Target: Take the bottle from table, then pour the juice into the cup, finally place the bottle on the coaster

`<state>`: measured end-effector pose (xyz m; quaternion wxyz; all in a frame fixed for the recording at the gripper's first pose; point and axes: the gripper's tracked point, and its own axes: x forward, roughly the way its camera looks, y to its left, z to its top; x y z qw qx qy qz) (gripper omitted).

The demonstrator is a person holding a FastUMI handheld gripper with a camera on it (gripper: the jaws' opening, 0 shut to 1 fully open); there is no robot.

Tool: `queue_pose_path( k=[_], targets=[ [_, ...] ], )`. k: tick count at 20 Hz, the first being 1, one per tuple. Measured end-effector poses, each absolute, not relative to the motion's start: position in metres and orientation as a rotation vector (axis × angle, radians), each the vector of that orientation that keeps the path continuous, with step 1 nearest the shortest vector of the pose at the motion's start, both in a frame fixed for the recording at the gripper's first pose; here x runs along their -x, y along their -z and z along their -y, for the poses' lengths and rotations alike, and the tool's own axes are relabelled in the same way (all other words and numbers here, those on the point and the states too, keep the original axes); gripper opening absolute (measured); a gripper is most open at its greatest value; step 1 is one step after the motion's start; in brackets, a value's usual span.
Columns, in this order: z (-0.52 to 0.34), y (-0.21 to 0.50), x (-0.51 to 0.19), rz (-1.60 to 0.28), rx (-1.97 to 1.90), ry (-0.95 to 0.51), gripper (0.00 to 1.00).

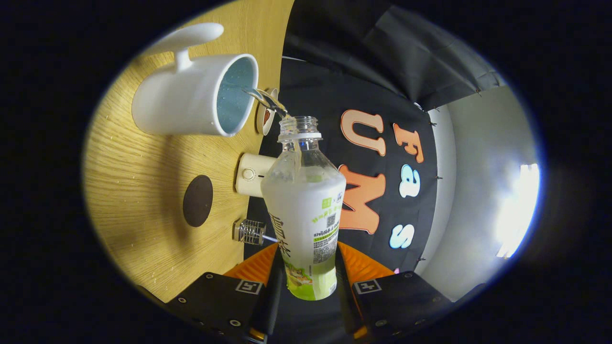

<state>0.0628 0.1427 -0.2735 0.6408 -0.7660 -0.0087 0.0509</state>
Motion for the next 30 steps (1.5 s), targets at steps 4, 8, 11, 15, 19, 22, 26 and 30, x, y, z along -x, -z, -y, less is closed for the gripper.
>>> queue_pose_path(
  k=[4,8,11,15,19,22,26,30],
  targets=[
    [-0.143,0.27,-0.063,0.037,1.77,-0.106,0.55],
    [-0.142,0.27,-0.064,0.059,1.795,-0.094,0.55],
    [-0.142,0.269,-0.065,0.064,1.81,-0.09,0.54],
    [-0.145,0.268,-0.062,0.093,1.839,-0.079,0.55],
    [-0.147,0.267,-0.061,0.12,1.864,-0.078,0.54],
    [-0.148,0.267,-0.059,0.136,1.876,-0.08,0.55],
    [-0.149,0.267,-0.06,0.155,1.895,-0.081,0.54],
    [-0.151,0.262,-0.059,0.178,1.919,-0.078,0.55]
  ],
)
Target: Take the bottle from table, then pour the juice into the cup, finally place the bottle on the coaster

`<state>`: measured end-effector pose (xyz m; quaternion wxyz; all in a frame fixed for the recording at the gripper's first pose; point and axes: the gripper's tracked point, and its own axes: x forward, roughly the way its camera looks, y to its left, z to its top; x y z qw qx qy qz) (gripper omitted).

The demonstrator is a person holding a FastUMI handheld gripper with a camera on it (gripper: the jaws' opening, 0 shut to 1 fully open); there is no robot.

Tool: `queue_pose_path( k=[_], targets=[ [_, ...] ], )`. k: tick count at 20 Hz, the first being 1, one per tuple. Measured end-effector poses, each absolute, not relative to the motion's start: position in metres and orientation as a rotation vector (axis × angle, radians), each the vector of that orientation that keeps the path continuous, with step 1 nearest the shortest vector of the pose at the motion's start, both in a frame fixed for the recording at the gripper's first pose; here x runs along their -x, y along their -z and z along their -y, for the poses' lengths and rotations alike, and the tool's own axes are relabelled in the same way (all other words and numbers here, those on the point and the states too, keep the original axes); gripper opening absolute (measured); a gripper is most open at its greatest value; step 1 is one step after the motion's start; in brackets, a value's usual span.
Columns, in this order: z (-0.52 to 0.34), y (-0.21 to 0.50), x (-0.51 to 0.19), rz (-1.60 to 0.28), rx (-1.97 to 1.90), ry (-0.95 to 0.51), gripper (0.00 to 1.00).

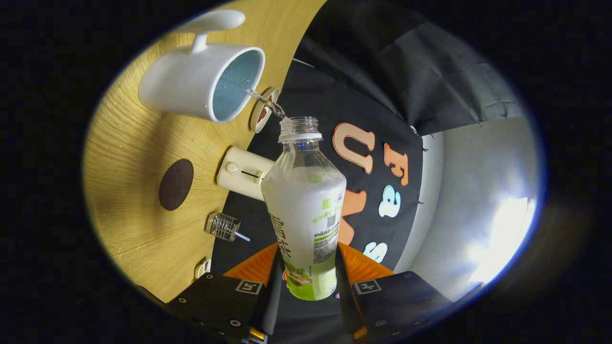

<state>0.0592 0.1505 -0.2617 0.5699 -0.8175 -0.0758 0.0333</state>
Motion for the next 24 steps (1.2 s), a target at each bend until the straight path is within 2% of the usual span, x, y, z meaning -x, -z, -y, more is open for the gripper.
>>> queue_pose_path(
  k=[24],
  targets=[
    [-0.171,0.251,-0.063,0.339,2.09,-0.135,0.54]
  ],
)
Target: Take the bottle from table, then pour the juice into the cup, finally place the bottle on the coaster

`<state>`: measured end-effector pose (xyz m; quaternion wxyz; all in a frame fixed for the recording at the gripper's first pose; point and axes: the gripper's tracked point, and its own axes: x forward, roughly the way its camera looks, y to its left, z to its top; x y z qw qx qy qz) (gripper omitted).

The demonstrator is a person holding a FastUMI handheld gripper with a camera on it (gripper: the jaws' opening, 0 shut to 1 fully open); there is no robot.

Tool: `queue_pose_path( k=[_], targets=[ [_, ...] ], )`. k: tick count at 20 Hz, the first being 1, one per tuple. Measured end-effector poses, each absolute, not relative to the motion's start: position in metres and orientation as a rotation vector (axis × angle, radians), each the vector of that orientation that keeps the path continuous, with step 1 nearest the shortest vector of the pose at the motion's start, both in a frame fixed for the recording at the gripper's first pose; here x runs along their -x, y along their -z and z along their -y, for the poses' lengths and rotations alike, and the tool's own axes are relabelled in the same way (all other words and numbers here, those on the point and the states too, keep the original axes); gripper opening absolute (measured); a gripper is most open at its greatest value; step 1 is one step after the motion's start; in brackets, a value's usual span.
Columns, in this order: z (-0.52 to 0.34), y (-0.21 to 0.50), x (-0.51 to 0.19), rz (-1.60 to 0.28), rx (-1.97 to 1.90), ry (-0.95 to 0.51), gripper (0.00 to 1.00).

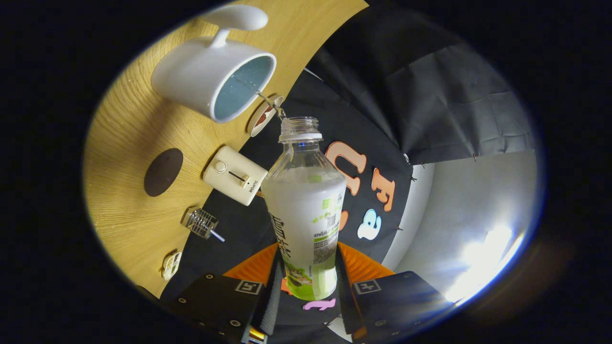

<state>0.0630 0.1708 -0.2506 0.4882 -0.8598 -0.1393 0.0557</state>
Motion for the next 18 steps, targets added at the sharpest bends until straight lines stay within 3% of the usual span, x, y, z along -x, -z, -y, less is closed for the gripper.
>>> queue_pose_path(
  k=[18],
  targets=[
    [-0.178,0.261,-0.056,0.405,2.168,-0.165,0.54]
  ],
)
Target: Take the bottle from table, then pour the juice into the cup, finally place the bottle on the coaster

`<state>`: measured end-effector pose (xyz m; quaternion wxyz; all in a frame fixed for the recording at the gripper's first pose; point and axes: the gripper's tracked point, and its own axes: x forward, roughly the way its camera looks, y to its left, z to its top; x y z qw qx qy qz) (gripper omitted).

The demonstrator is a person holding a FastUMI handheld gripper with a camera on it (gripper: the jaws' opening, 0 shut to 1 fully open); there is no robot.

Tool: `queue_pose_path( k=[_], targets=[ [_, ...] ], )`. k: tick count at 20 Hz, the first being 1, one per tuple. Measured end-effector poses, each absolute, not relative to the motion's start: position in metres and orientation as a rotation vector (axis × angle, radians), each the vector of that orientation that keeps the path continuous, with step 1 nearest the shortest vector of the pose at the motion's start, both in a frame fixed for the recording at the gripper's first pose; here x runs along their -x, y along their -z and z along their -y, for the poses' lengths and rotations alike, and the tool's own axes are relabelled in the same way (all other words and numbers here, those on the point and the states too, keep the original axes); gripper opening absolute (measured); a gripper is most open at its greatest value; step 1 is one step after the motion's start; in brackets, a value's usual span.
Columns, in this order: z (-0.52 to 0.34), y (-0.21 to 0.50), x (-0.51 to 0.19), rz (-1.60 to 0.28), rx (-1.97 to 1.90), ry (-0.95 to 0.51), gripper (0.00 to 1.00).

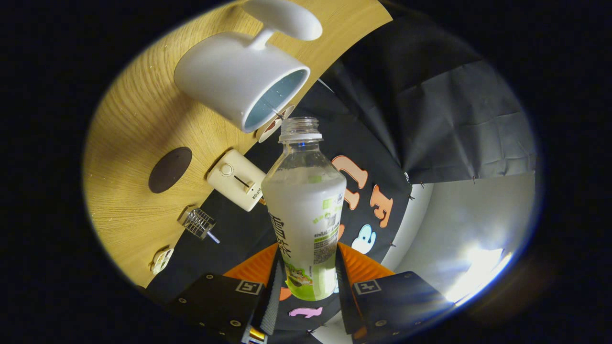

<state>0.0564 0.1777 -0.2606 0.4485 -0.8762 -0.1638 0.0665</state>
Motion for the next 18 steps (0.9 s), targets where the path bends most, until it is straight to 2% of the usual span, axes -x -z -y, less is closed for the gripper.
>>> queue_pose_path(
  k=[5,10,15,18],
  targets=[
    [-0.172,0.267,-0.059,0.346,2.117,-0.176,0.55],
    [-0.156,0.29,-0.062,0.163,1.935,-0.222,0.55],
    [-0.136,0.332,-0.056,-0.119,1.558,-0.283,0.55],
    [-0.137,0.33,-0.064,-0.219,1.291,-0.255,0.55]
  ],
)
